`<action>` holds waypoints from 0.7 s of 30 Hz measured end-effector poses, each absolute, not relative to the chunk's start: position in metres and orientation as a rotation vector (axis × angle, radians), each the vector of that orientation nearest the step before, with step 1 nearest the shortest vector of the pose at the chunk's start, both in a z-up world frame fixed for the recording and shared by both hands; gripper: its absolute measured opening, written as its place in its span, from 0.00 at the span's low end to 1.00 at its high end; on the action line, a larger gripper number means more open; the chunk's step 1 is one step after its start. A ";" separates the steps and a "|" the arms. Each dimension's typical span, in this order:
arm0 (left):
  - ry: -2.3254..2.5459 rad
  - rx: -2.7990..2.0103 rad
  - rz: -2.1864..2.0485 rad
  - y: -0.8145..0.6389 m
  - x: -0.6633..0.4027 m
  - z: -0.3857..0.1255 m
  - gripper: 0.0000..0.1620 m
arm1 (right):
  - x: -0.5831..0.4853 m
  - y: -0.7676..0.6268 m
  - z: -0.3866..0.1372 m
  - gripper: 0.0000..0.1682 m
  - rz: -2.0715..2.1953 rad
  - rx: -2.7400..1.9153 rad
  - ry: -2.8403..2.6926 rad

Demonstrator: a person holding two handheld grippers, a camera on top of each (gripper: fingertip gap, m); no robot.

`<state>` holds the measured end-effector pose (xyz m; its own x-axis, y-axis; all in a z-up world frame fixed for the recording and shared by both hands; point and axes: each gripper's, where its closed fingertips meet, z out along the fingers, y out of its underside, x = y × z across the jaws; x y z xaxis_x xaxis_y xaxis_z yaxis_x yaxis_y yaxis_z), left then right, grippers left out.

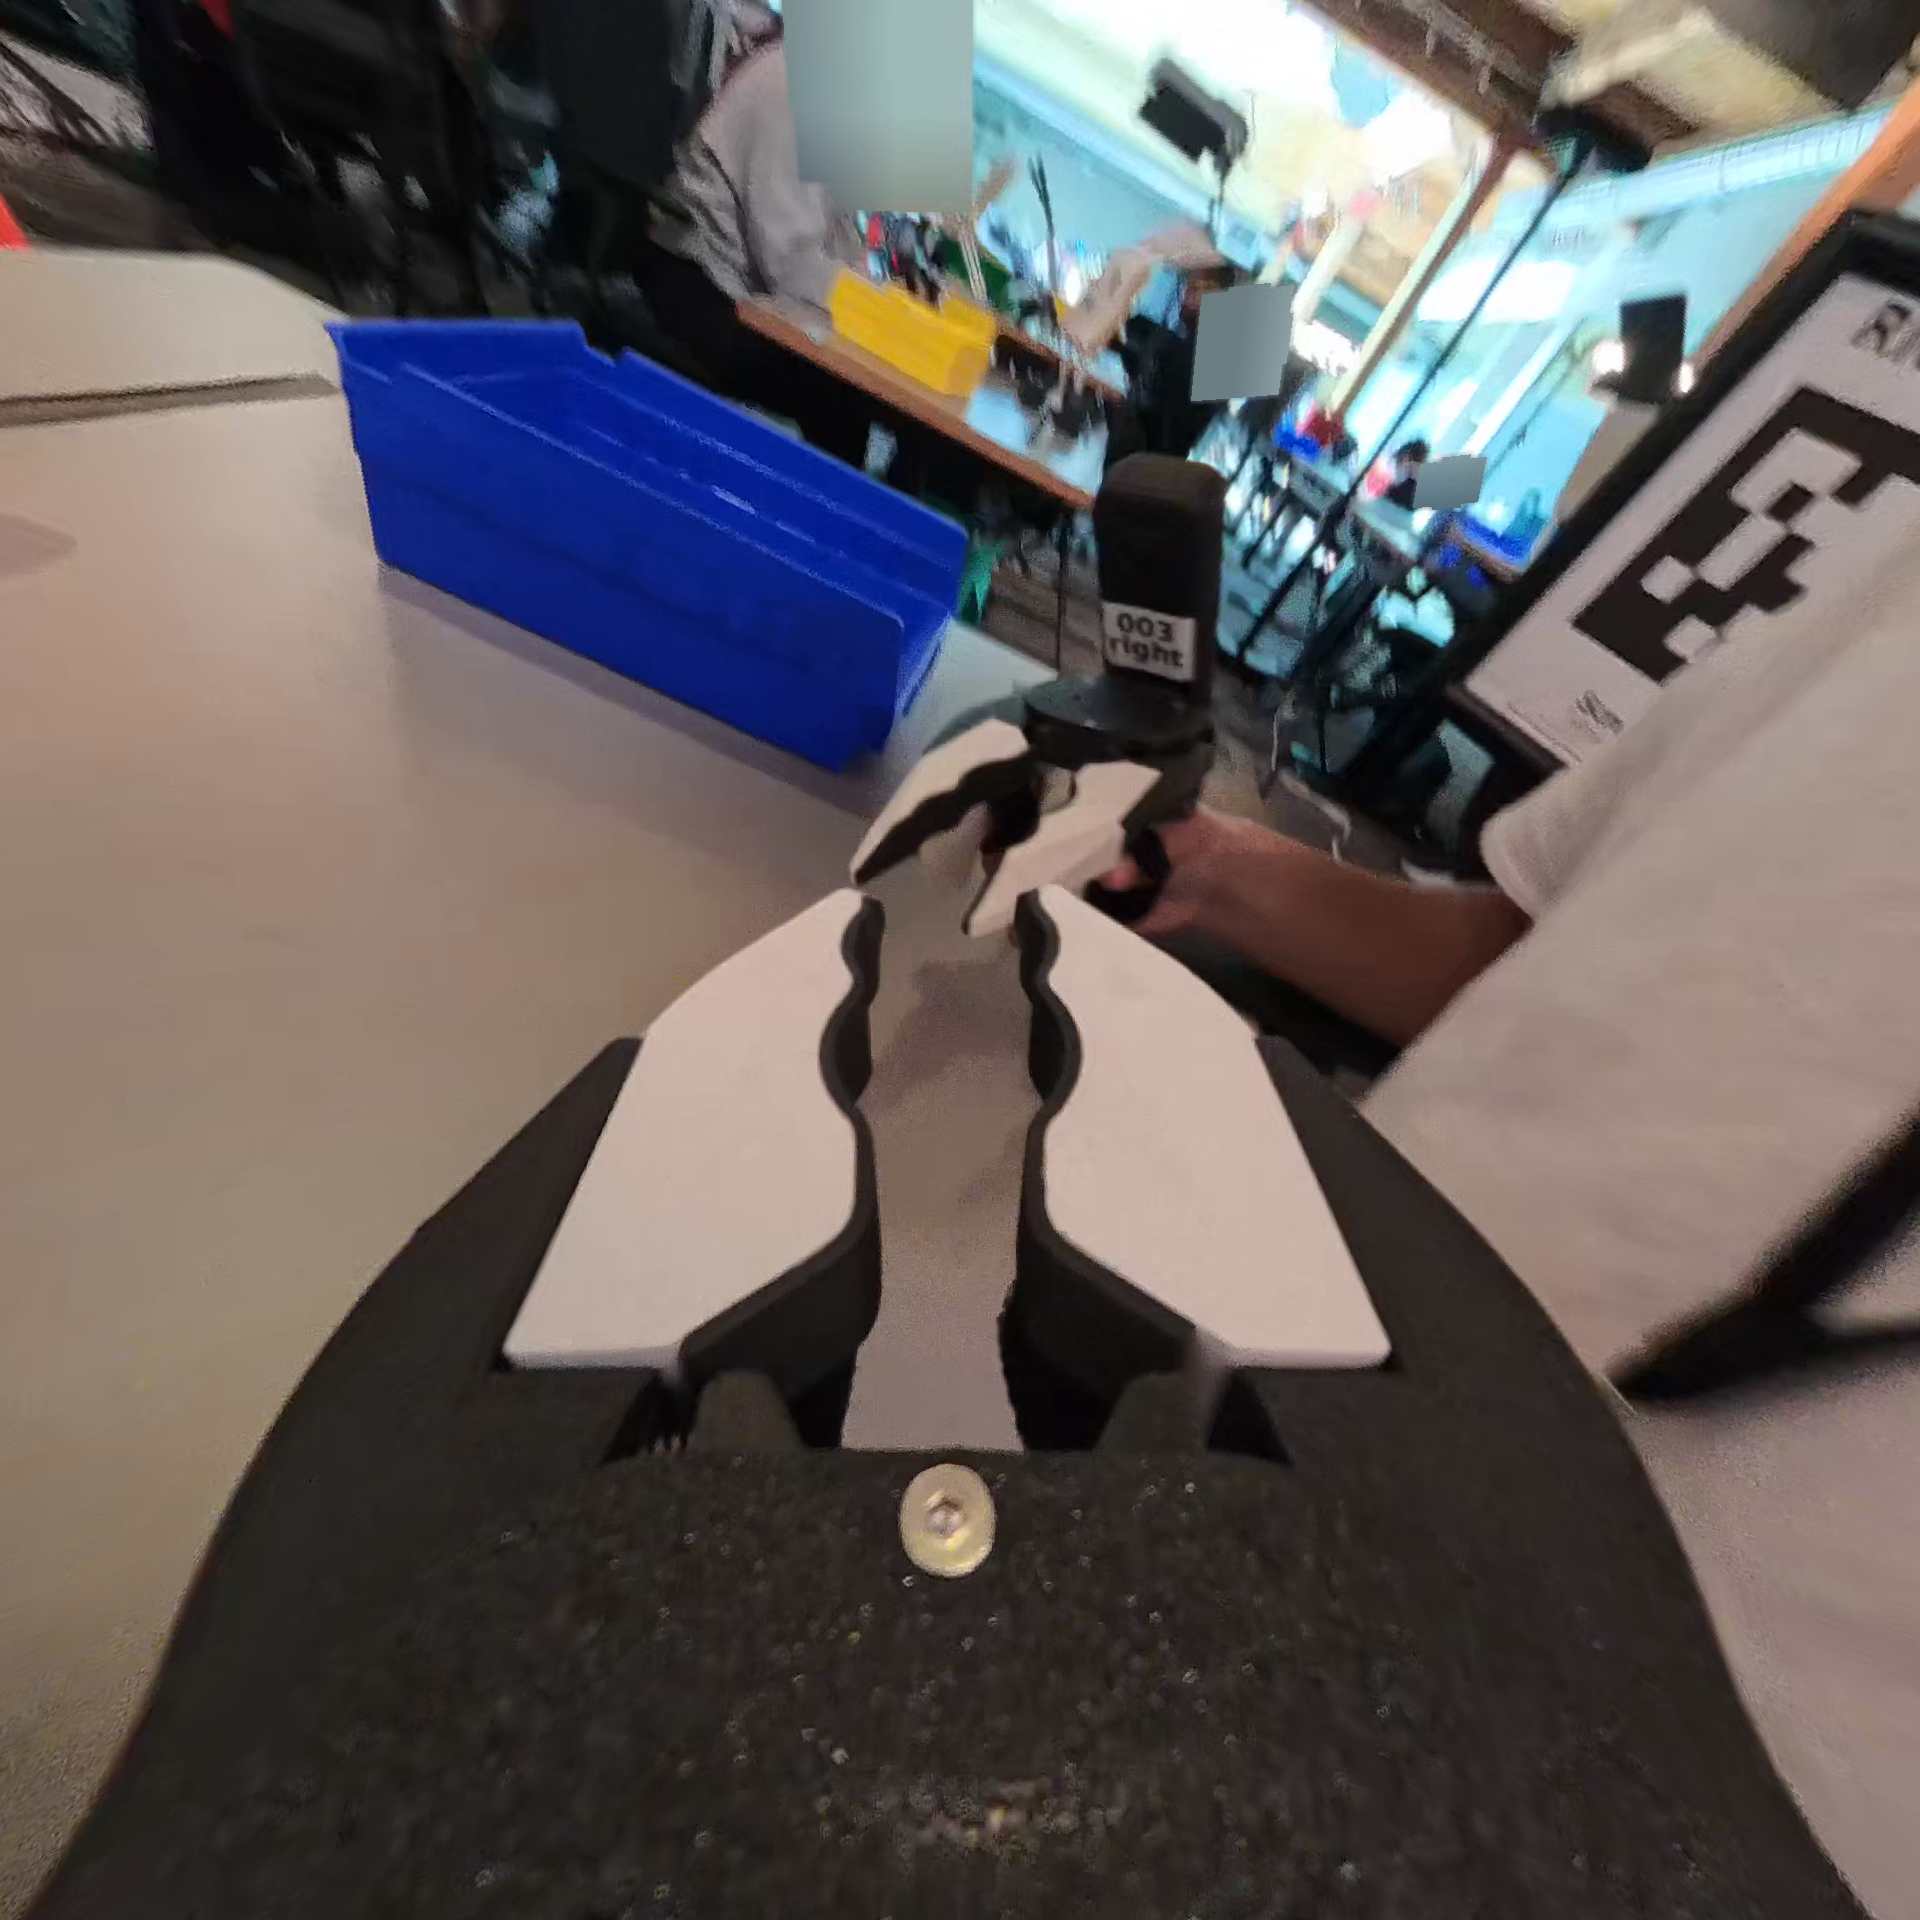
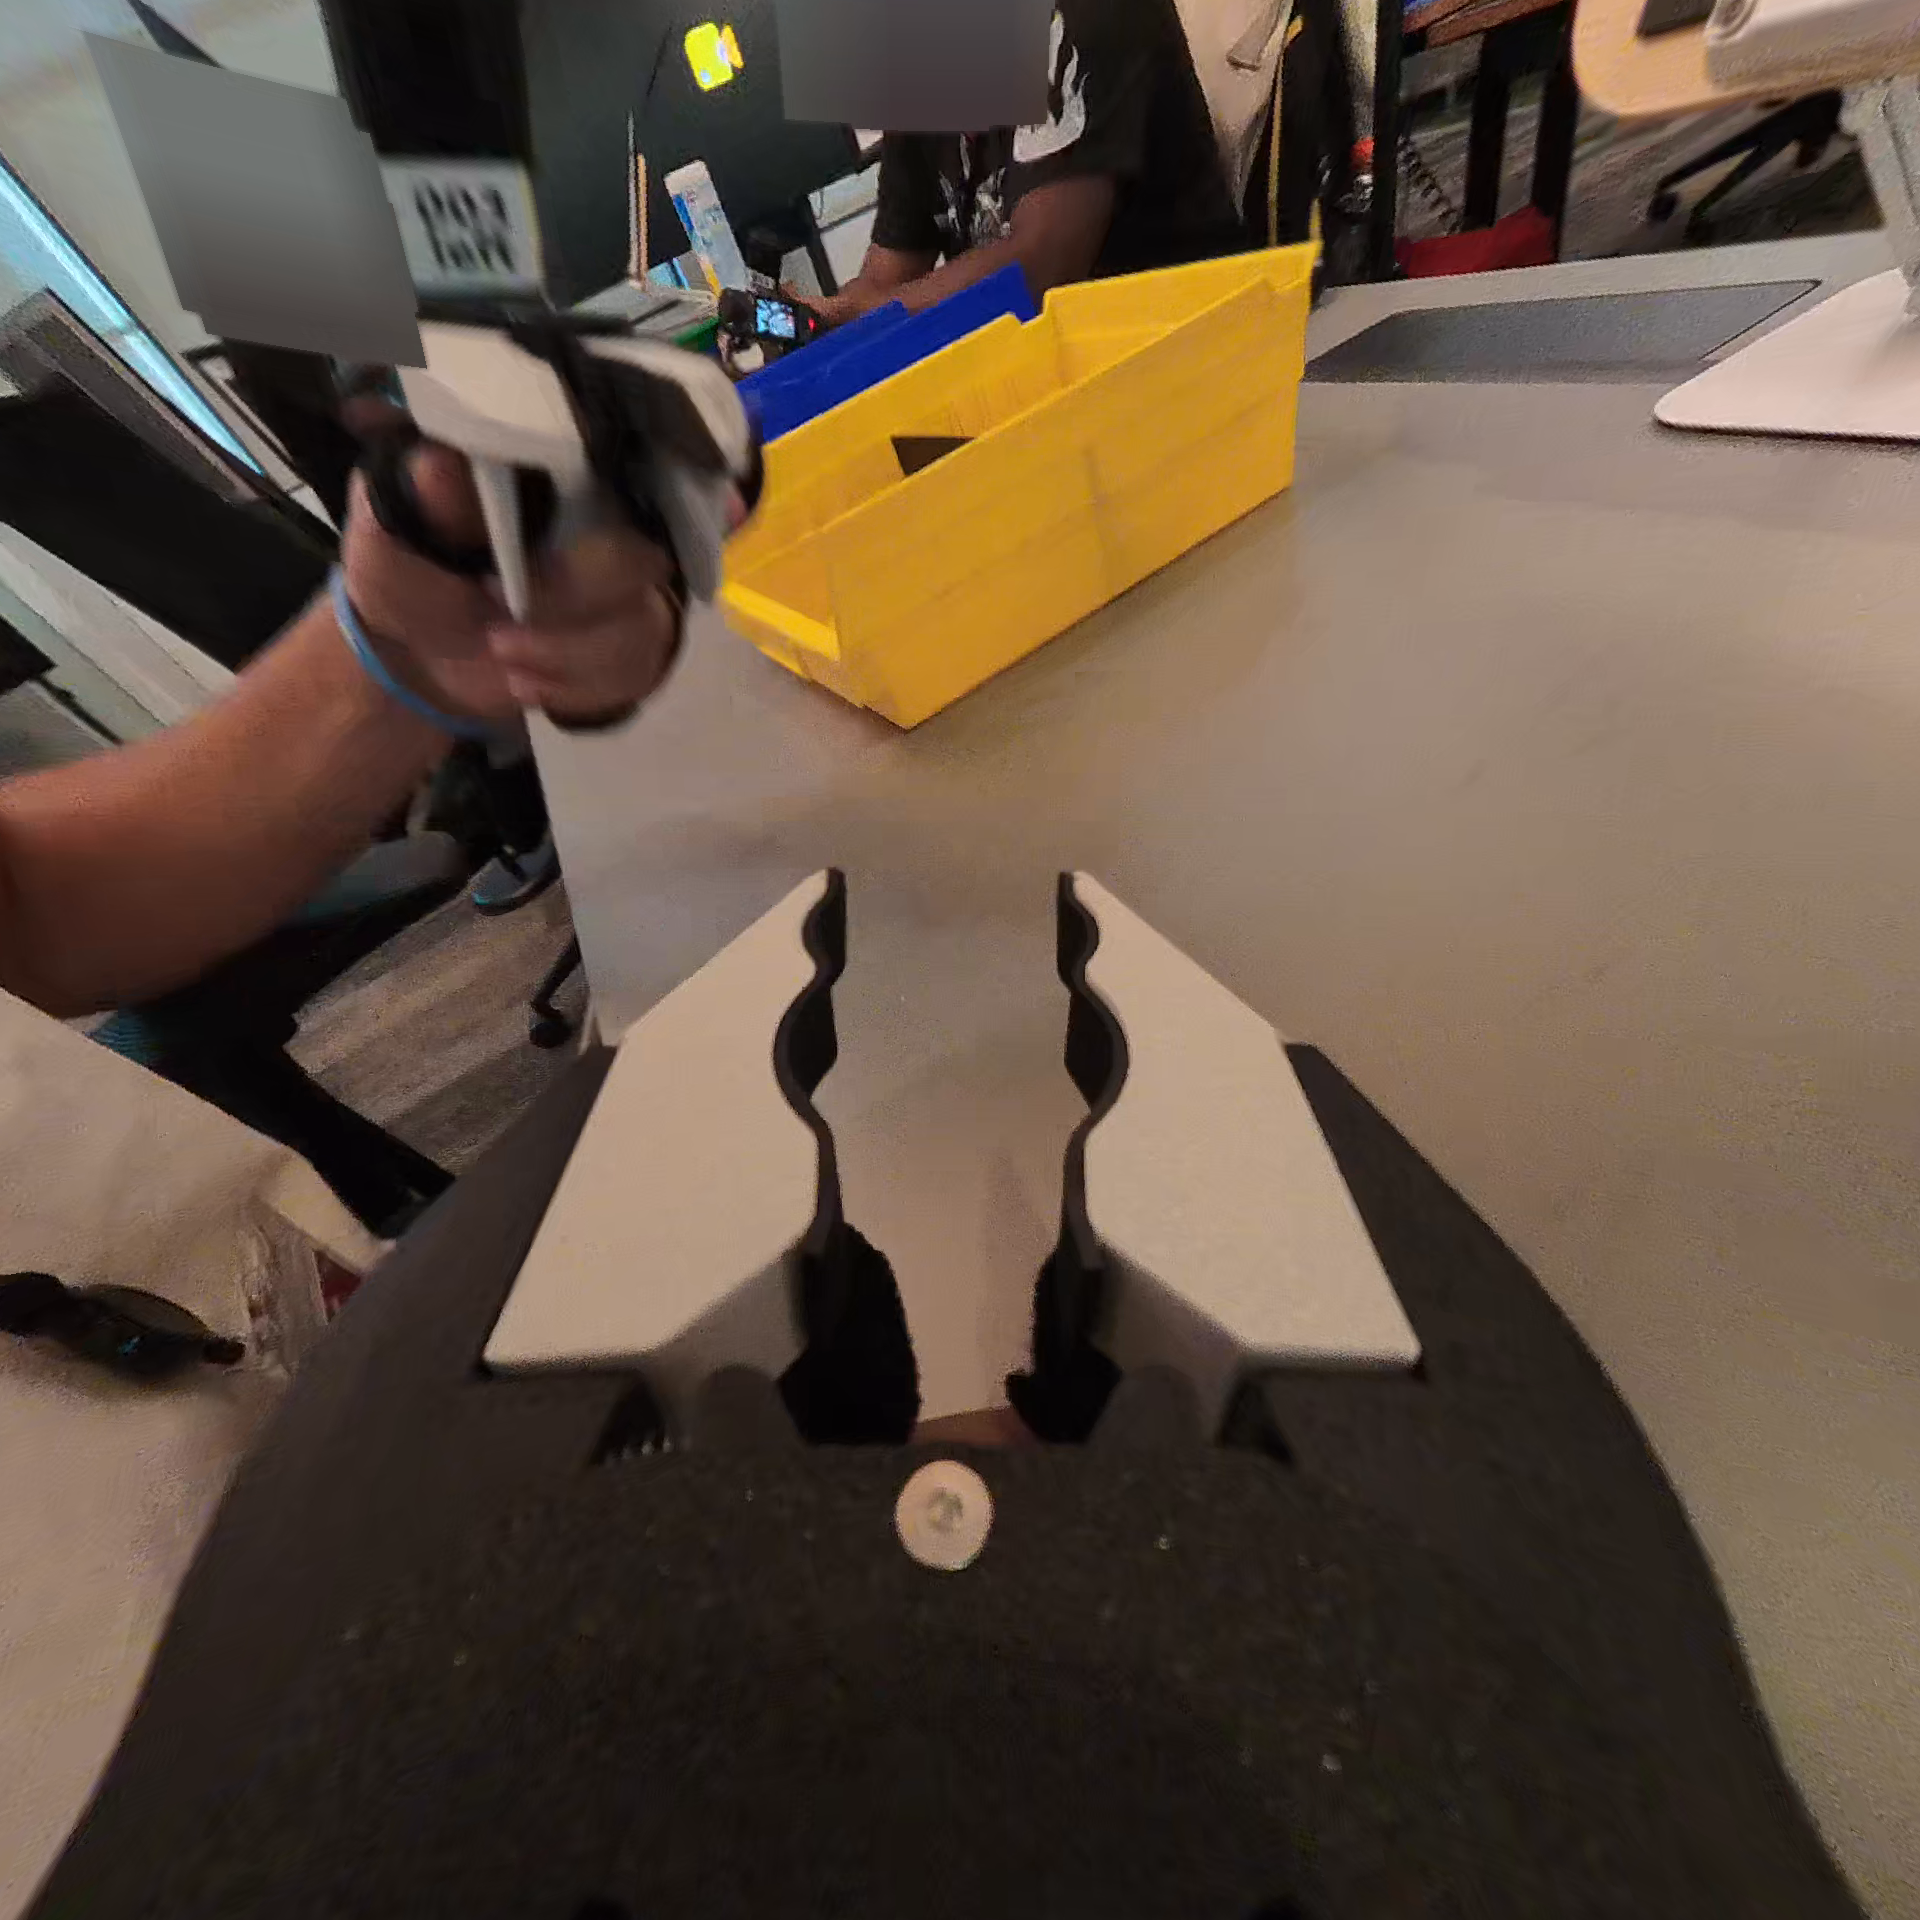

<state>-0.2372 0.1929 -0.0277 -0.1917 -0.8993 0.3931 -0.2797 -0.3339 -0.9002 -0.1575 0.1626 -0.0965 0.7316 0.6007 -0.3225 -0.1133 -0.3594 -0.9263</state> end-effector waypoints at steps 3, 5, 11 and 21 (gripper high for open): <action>1.465 -1.840 -1.098 0.256 -0.301 -0.045 0.16 | -0.158 0.158 -0.100 0.24 0.835 -1.770 -0.378; 1.406 -2.128 -0.628 0.320 -0.352 -0.074 0.17 | -0.162 0.157 -0.108 0.24 0.854 -1.794 -0.411; 0.871 -2.745 -0.207 0.394 -0.431 -0.148 0.19 | -0.182 0.151 -0.120 0.25 0.889 -1.840 -0.517; 0.727 -2.876 -0.134 0.400 -0.444 -0.183 0.12 | -0.166 0.151 -0.117 0.25 0.971 -1.830 -0.450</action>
